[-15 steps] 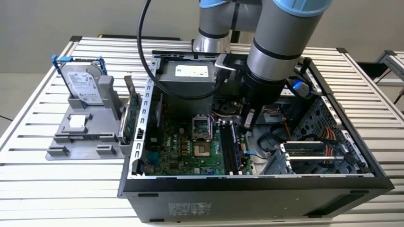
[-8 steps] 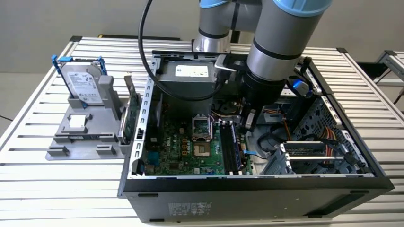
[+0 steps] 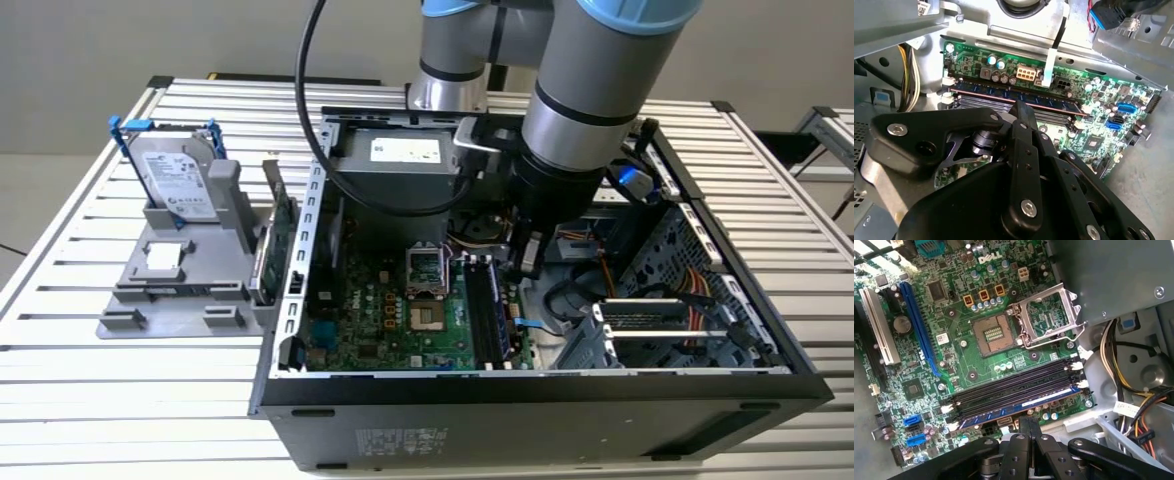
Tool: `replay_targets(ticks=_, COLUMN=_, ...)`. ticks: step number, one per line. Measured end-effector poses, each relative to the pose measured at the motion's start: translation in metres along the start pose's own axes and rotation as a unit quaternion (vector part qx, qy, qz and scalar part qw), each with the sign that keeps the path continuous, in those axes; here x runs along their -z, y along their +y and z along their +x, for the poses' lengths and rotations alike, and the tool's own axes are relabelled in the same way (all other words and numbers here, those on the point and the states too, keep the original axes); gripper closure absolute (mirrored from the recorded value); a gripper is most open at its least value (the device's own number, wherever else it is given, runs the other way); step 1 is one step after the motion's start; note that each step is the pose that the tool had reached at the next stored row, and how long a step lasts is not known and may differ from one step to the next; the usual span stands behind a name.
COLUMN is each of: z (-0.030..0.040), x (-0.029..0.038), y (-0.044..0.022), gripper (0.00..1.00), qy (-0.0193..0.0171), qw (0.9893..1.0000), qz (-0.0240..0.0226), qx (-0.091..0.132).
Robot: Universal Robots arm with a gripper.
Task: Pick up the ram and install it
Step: 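Press down the ram until it locks into place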
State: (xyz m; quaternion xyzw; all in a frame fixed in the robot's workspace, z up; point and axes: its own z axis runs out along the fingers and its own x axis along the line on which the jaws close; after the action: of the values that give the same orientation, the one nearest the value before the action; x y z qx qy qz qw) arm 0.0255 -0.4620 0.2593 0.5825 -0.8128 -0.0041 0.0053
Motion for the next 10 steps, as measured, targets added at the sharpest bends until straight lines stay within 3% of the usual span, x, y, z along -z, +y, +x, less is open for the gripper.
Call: replay_targets(ticks=10, z=0.0, x=0.0, y=0.0001, gripper=1.0, qy=0.0012, qw=0.9997, qz=0.0004, qx=0.025)
